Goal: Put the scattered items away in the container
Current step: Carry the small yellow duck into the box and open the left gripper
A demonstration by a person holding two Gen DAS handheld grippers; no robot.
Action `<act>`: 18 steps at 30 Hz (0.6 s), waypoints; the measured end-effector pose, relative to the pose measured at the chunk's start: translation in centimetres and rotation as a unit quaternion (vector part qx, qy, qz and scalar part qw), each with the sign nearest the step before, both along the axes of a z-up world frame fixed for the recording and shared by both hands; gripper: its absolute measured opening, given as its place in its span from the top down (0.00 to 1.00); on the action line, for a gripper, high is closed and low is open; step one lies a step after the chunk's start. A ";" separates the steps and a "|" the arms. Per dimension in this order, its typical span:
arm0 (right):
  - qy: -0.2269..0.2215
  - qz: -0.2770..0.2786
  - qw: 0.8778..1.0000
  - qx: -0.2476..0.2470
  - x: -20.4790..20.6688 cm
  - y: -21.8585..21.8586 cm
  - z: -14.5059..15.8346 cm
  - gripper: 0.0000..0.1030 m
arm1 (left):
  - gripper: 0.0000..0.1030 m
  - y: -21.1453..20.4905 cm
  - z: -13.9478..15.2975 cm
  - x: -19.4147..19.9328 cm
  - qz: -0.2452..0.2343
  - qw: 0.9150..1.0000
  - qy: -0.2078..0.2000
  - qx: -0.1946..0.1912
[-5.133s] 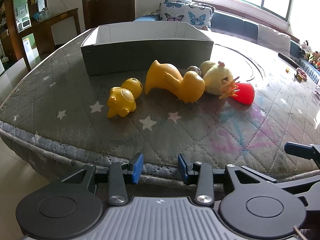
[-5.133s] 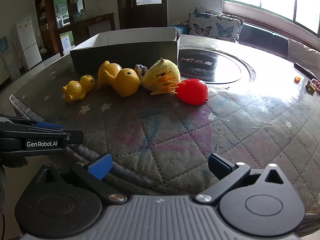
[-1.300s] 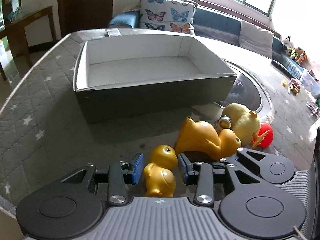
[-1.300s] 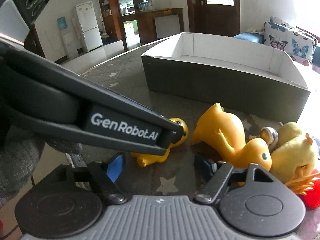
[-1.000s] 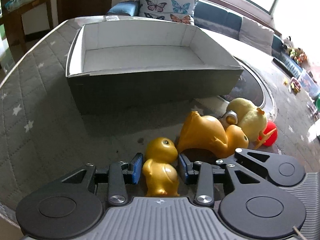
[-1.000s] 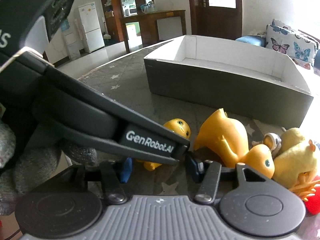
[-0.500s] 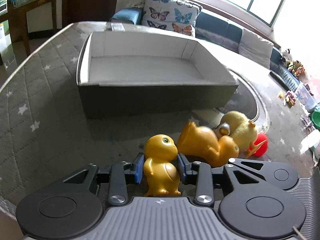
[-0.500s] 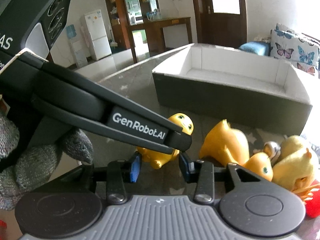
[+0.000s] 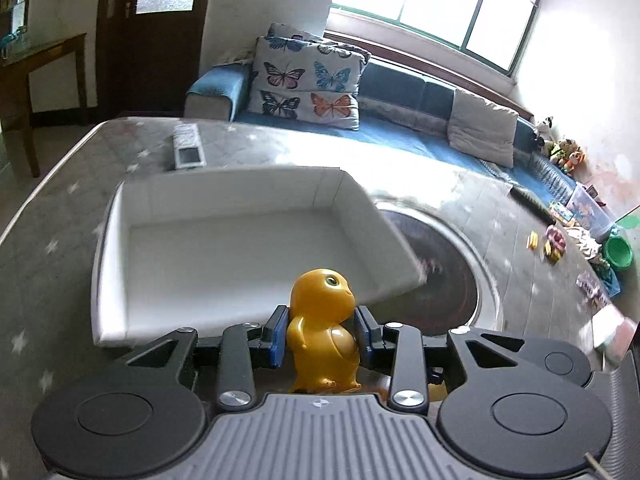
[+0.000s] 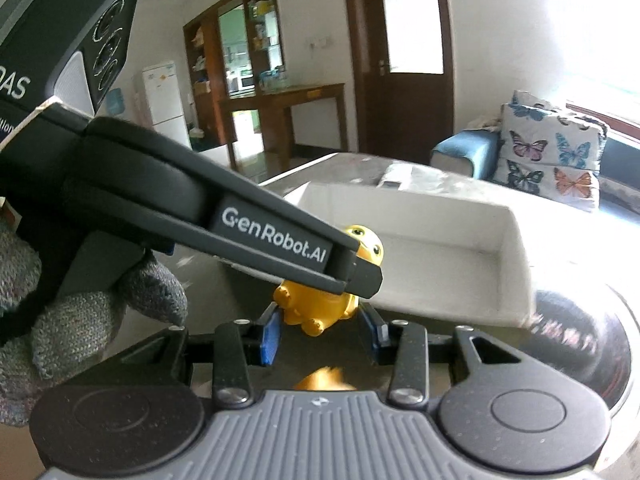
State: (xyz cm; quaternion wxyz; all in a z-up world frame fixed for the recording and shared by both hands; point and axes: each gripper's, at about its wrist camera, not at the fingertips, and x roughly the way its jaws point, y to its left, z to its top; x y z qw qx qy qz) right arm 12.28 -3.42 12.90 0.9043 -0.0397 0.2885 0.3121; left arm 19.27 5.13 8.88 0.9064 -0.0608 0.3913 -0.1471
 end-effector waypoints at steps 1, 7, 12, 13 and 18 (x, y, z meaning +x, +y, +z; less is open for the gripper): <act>0.002 -0.006 1.000 0.000 0.8 -0.3 0.1 0.61 | 0.63 -0.2 0.0 1.0 -0.001 1.000 0.003 -0.003; 0.012 -0.043 0.999 -0.010 5.4 -1.6 -0.1 0.60 | 0.63 -1.3 -1.2 6.5 -0.001 0.999 0.028 -0.016; 0.033 -0.075 0.997 -0.011 7.9 -2.9 -1.4 0.60 | 0.63 -2.0 -2.8 10.0 0.006 0.998 0.053 -0.018; 0.038 -0.079 0.996 -0.008 8.1 -3.2 -1.7 0.60 | 0.63 -2.0 -3.3 10.5 0.008 0.998 0.060 -0.019; 0.047 -0.092 0.995 -0.001 8.7 -4.7 -2.4 0.59 | 0.63 -2.4 -5.7 12.5 0.014 0.995 0.094 -0.019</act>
